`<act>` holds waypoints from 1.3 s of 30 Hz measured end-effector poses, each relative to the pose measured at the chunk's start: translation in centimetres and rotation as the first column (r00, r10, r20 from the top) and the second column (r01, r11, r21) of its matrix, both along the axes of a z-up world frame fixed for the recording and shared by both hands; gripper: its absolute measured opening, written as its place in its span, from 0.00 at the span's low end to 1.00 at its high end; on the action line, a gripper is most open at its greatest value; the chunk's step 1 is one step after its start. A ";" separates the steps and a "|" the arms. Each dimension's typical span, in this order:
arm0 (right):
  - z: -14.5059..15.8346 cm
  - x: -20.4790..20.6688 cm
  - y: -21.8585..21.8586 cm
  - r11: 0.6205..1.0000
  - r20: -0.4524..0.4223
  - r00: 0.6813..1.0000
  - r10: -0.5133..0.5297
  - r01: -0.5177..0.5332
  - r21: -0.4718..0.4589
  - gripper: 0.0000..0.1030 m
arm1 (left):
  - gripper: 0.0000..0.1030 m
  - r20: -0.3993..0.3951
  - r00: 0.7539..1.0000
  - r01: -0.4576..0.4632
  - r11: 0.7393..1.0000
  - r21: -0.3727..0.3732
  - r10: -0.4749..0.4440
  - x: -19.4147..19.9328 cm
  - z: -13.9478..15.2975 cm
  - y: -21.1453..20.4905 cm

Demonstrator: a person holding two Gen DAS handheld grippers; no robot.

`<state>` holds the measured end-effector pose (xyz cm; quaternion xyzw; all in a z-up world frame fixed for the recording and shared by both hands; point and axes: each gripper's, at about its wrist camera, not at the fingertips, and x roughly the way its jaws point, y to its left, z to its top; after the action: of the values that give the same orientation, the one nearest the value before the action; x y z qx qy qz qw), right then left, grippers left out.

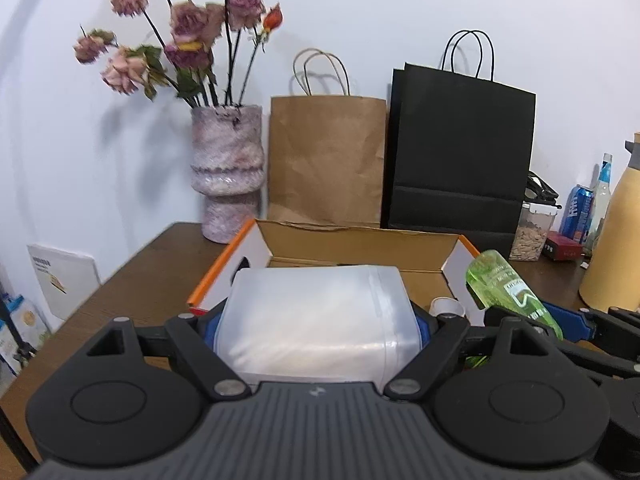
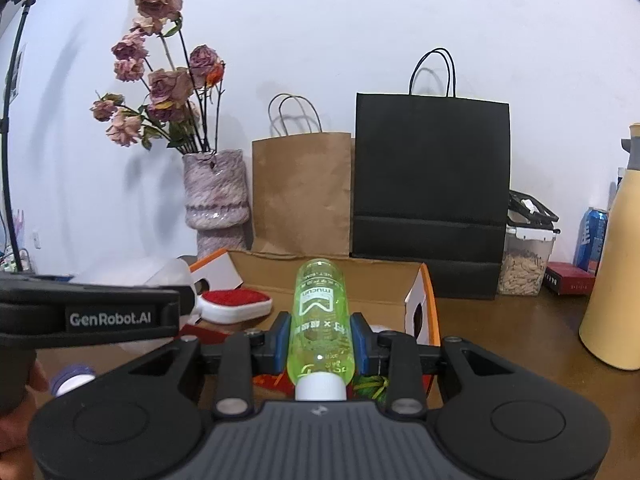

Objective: Organize rigid objects
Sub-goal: 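Carry the plastic box and green bottle with both tools over the red box, then open the left gripper to drop the plastic box while the right gripper releases the green bottle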

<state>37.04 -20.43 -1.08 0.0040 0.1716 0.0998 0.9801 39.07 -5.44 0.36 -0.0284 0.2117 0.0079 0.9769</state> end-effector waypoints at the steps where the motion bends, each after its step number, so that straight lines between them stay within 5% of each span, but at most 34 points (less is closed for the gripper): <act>1: 0.0 0.4 -0.1 1.000 0.001 1.000 0.000 0.000 0.001 0.30 | 0.81 -0.003 1.000 -0.001 1.000 0.000 0.001 0.4 0.0 -0.1; 39: -1.9 13.8 0.9 0.998 -0.018 0.999 0.027 -0.028 -0.060 0.30 | 0.81 -0.010 0.999 -0.047 0.998 0.029 0.047 13.3 -0.7 -0.7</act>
<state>50.89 -19.52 -2.98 -0.0273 0.1830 0.1080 0.9768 52.36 -6.14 -0.34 -0.0192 0.2162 0.0342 0.9756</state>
